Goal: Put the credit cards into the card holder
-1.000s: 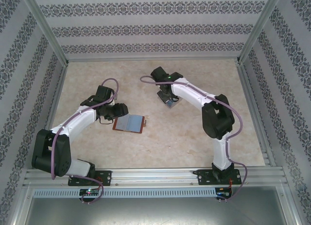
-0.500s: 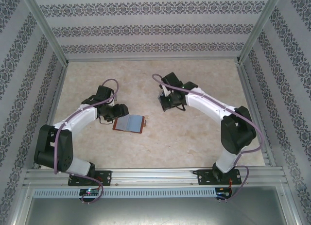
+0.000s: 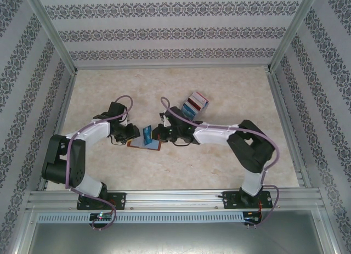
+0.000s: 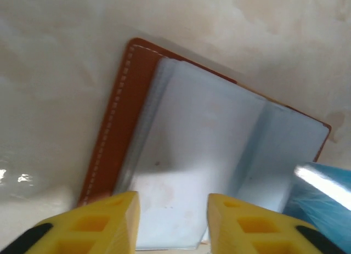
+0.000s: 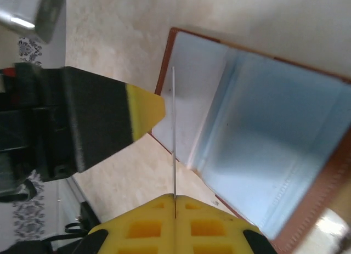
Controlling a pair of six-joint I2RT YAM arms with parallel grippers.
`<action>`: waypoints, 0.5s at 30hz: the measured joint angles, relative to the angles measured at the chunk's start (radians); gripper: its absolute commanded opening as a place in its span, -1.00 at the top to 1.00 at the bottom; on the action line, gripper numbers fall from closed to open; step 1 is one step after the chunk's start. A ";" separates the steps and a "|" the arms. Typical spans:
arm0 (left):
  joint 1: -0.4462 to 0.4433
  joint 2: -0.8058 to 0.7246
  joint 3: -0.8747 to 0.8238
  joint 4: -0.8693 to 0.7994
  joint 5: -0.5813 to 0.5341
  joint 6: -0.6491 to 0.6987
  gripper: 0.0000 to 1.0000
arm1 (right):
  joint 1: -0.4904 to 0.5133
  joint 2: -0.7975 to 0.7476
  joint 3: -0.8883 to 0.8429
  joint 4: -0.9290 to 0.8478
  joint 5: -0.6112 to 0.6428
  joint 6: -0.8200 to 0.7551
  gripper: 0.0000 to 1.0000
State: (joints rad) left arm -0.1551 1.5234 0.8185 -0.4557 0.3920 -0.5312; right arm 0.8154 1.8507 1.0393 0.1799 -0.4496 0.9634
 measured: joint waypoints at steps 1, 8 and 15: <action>0.011 0.000 -0.006 0.003 0.000 0.000 0.31 | 0.000 0.026 0.000 0.026 -0.008 0.025 0.94; 0.046 0.039 -0.024 0.025 0.001 -0.008 0.43 | -0.002 0.080 -0.019 0.107 -0.024 0.112 0.94; 0.047 0.046 -0.024 0.032 0.009 -0.012 0.44 | -0.002 0.080 -0.041 0.147 -0.038 0.142 0.94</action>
State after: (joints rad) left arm -0.1085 1.5692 0.7948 -0.4232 0.4007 -0.5430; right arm 0.8135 1.9308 0.9985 0.3267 -0.4877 1.1057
